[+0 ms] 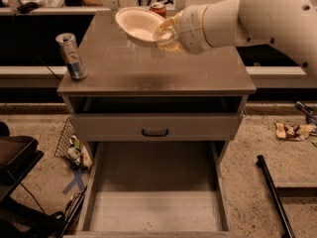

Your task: Move paper bowl near redbull can

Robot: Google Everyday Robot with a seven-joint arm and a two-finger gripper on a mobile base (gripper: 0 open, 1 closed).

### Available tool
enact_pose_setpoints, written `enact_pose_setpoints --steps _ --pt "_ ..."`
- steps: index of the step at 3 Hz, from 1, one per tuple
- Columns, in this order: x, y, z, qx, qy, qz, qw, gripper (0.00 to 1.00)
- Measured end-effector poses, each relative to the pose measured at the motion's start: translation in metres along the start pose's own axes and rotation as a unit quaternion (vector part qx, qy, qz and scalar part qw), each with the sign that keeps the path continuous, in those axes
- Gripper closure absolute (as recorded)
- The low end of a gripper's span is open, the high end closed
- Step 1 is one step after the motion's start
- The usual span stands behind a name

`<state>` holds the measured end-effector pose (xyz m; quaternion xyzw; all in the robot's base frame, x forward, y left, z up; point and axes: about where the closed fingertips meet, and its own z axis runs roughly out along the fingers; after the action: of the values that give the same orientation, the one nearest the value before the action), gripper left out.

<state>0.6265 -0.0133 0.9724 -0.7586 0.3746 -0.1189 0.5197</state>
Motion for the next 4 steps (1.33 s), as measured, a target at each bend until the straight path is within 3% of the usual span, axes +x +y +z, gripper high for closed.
enact_pose_setpoints --steps 1,2,4 --pt "-0.003 0.005 0.017 -0.029 0.001 -0.017 0.9994 1.00" --pt "-0.010 0.020 0.058 -0.088 -0.010 -0.055 0.9945 1.00" --pt "-0.020 0.044 0.110 -0.161 -0.025 -0.105 0.9810 1.00"
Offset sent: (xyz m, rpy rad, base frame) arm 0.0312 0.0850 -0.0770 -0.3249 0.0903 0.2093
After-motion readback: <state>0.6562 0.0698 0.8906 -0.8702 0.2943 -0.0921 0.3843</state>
